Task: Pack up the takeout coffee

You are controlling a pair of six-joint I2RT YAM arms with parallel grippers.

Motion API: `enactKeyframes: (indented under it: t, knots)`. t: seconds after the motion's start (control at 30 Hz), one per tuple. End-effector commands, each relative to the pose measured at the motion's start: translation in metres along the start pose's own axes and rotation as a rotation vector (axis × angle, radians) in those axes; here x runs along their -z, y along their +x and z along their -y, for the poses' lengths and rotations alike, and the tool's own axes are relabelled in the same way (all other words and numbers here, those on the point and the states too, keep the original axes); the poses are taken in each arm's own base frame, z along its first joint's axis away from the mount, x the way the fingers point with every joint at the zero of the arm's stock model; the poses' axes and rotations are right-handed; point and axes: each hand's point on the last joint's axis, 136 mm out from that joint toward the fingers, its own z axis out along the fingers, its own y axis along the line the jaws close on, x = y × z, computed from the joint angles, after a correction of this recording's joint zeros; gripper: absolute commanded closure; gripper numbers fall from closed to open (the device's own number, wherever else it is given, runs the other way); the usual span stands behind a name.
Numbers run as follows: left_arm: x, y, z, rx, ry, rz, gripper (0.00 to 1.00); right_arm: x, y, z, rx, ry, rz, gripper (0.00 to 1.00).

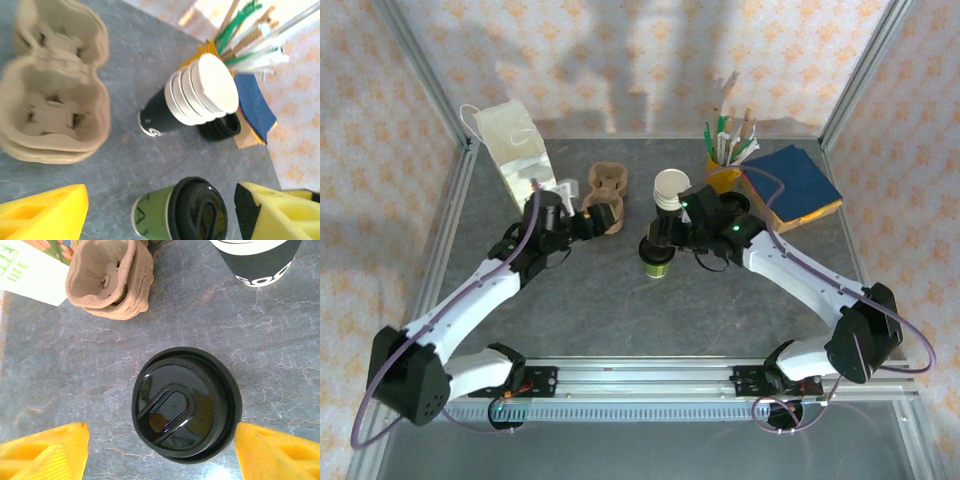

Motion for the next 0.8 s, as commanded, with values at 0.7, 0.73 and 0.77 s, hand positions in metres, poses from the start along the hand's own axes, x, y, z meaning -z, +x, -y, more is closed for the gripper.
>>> enactKeyframes:
  t: [0.7,0.73,0.77]
  knots:
    - [0.021,0.003,-0.034,-0.001,-0.092,0.05,0.2,-0.038,0.014,0.01,0.16,0.419,-0.021,0.15]
    - [0.021,0.004,-0.034,-0.001,-0.092,0.05,0.2,-0.039,0.014,0.01,0.164,0.427,-0.025,0.15]
    - [0.021,0.004,-0.035,-0.001,-0.093,0.05,0.19,-0.041,0.015,0.01,0.166,0.429,-0.029,0.16]
